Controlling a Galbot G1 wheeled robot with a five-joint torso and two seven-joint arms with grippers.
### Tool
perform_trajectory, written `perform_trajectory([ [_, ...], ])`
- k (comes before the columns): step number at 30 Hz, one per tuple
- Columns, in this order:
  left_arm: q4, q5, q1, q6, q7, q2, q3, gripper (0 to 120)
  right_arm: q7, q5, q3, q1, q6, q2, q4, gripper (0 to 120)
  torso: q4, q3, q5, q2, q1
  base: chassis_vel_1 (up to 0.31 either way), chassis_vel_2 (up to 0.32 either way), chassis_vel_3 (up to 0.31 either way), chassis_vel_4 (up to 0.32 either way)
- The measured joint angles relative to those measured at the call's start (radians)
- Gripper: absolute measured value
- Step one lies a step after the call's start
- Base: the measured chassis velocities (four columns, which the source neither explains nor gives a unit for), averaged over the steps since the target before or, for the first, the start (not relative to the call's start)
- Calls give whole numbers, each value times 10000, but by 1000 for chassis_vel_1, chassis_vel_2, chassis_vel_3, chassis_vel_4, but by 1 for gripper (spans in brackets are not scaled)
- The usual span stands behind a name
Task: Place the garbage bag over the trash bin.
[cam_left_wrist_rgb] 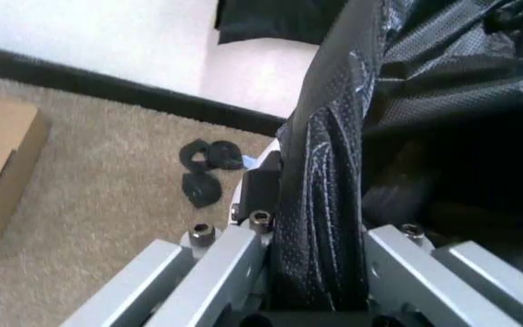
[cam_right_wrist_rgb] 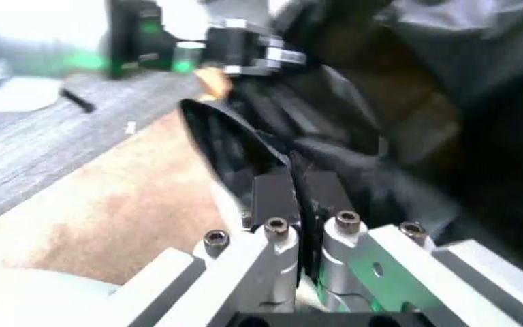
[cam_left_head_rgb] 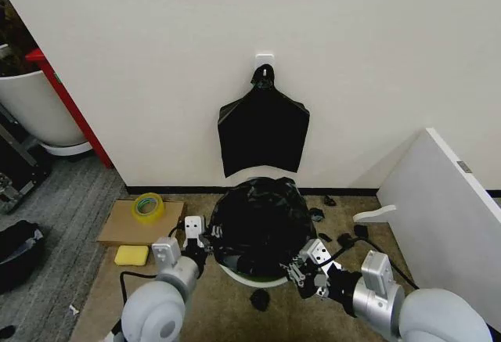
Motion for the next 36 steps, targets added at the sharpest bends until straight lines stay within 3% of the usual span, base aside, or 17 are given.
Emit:
perform_trajectory([
  [5, 176, -1090, -435, 134, -385, 284, -207, 1, -1609, -492, -92, -139, 1523, -200, -487, 0, 2, 0, 0, 1, 0, 0, 0, 0, 0],
  [8, 175, -1451, -538, 196, -542, 322, -223, 1, -2045, -682, -142, -184, 1847, -201, -615, 0, -1, 0, 0, 1, 0, 0, 0, 0, 0],
  [11, 175, -1690, -600, 234, -726, 337, -222, 1, -3554, -1596, -184, -203, 2941, -120, -1199, 0, 1, 0, 3, 1, 0, 0, 0, 0, 0],
  [14, 144, -2001, -600, 235, -893, 357, -233, 1, -4050, -2248, -221, -195, 3361, -66, -1566, 0, 1, 0, -1, 1, 0, 0, 0, 0, 0],
  [19, -396, -3222, -580, 307, -1424, 353, -347, 1, -3736, -2835, -551, -163, 3676, 427, -2806, 0, -1, 0, 3, 1, 0, 0, 0, 0, 0],
  [36, -918, -4106, -364, 652, -1983, 482, -786, 1, -2280, -4473, -760, -22, 3402, 960, -4003, 0, 0, 0, 1, 1, -1, 0, 0, 0, 0],
])
